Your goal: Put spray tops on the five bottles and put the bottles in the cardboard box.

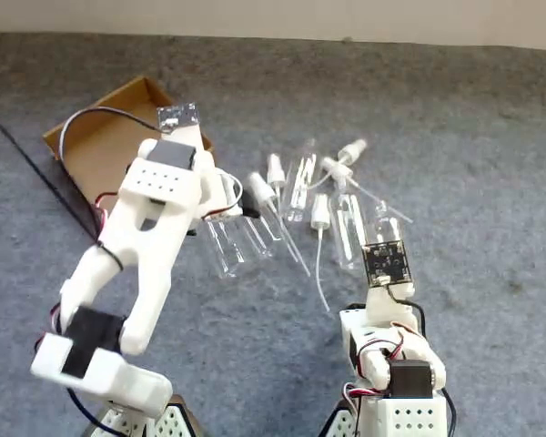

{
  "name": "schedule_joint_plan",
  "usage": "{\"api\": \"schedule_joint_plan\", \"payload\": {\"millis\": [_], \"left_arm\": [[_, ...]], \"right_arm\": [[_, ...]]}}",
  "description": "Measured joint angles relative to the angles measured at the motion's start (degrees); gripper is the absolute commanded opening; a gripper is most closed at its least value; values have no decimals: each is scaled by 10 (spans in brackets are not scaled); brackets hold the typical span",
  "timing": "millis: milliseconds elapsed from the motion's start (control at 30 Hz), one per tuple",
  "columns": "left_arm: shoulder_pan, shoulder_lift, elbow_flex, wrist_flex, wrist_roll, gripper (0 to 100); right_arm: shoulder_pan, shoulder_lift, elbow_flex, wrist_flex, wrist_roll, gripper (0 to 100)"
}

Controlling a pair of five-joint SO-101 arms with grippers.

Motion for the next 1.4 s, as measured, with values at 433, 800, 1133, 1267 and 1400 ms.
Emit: {"api": "schedule_joint_plan", "payload": {"millis": [433, 800, 1133, 1267, 1400], "left_arm": [[-75, 64, -38, 0, 27, 306], [-75, 66, -5, 0, 27, 306], [-74, 66, 30, -42, 27, 306], [-74, 66, 30, -43, 4, 306], [-65, 66, 30, -43, -7, 306]], "right_arm": [[0, 0, 0, 0, 0, 5], [0, 0, 0, 0, 0, 5], [0, 0, 0, 0, 0, 5], [0, 0, 0, 0, 0, 5], [0, 0, 0, 0, 0, 5]]}}
